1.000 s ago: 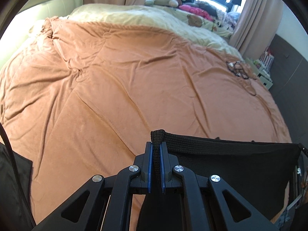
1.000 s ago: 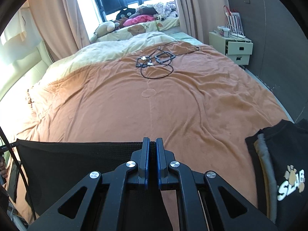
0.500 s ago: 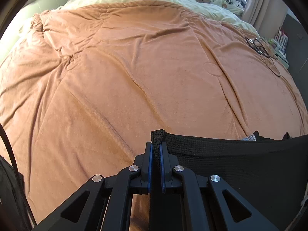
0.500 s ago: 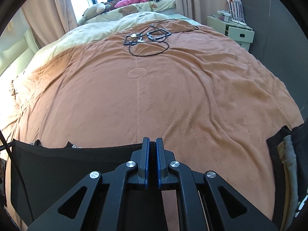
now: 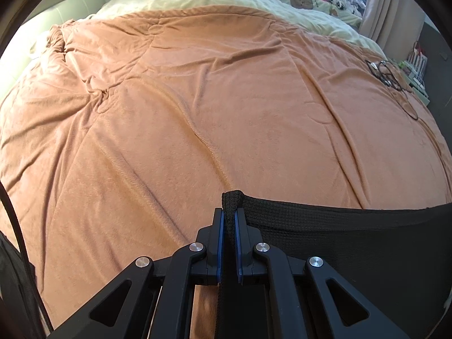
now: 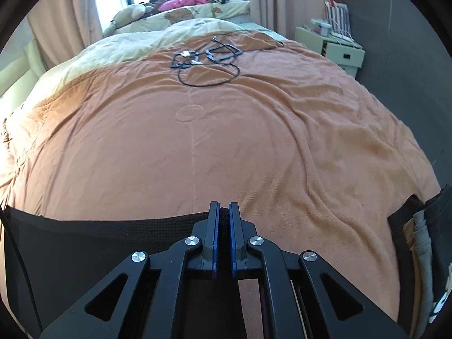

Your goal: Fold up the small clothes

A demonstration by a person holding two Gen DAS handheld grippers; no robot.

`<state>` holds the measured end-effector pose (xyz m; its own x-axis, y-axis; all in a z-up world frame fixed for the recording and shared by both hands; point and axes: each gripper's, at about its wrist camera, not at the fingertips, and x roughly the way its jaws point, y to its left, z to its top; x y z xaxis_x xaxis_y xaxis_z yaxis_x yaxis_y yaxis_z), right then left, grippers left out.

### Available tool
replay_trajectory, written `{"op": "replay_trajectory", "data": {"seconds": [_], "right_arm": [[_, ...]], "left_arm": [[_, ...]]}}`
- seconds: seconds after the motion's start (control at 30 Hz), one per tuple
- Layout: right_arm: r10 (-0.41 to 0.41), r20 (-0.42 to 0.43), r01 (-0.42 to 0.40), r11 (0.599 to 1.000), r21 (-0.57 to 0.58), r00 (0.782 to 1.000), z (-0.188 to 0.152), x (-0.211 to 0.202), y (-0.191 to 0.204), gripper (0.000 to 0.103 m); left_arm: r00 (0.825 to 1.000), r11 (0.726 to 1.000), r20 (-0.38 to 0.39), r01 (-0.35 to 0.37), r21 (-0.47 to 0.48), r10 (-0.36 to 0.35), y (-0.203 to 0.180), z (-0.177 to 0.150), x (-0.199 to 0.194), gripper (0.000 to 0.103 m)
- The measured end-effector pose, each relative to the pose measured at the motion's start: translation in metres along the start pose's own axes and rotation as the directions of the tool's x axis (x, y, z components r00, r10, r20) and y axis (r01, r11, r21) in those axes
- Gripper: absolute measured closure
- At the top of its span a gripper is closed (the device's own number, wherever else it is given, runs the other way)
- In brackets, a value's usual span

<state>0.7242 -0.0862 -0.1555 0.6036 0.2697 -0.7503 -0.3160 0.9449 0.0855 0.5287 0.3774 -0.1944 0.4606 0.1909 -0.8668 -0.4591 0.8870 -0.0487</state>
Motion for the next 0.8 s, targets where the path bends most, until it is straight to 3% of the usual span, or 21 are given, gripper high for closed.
{"op": "replay_trajectory", "data": {"seconds": [0.17, 0.2, 0.23, 0.3, 0.37, 0.47, 0.6, 0.67, 0.73, 0.8], "right_arm": [[-0.070, -0.022, 0.070, 0.998, 0.002, 0.997, 0.002, 0.005, 0.010, 0.094], [-0.068, -0.003, 0.068, 0.998, -0.001, 0.998, 0.002, -0.001, 0.014, 0.077], [-0.062, 0.016, 0.062, 0.998, -0.011, 0.998, 0.002, -0.007, 0.018, 0.052], [-0.030, 0.054, 0.033, 0.999, -0.041, 0.998, 0.000, -0.022, 0.029, 0.037], [0.004, 0.033, -0.003, 0.998, -0.056, 0.999, -0.003, -0.026, 0.036, 0.037], [0.122, -0.018, -0.124, 0.989, -0.084, 0.992, -0.010, -0.030, 0.056, 0.037], [0.137, -0.082, -0.150, 0.973, -0.175, 0.987, -0.026, -0.031, 0.098, 0.037], [0.150, -0.104, -0.168, 0.966, -0.197, 0.983, -0.030, -0.028, 0.111, 0.044], [0.165, -0.144, -0.194, 0.956, -0.220, 0.976, -0.036, -0.023, 0.129, 0.063], [0.176, -0.181, -0.216, 0.947, -0.237, 0.968, -0.041, -0.015, 0.145, 0.071]], "left_arm": [[0.998, 1.000, -0.053, -0.025, -0.013, 0.024, -0.007, -0.003, 0.012, 0.085], [0.998, 1.000, -0.050, -0.029, -0.009, 0.028, -0.009, -0.004, 0.010, 0.077], [0.999, 1.000, -0.039, -0.026, -0.001, 0.026, -0.012, -0.005, 0.005, 0.073], [1.000, 1.000, -0.015, -0.017, 0.016, 0.017, -0.019, -0.007, -0.004, 0.059], [1.000, 0.999, 0.000, 0.004, 0.039, -0.005, -0.030, -0.009, -0.013, 0.059], [0.999, 0.996, -0.005, 0.050, 0.079, -0.049, -0.050, -0.014, -0.022, 0.059], [0.994, 0.985, -0.023, 0.107, 0.138, -0.105, -0.082, -0.024, -0.027, 0.059], [0.990, 0.976, -0.041, 0.138, 0.169, -0.133, -0.099, -0.028, -0.024, 0.059], [0.988, 0.970, -0.053, 0.151, 0.191, -0.143, -0.110, -0.030, -0.021, 0.062], [0.984, 0.963, -0.067, 0.177, 0.205, -0.167, -0.124, -0.031, -0.019, 0.074]]}}
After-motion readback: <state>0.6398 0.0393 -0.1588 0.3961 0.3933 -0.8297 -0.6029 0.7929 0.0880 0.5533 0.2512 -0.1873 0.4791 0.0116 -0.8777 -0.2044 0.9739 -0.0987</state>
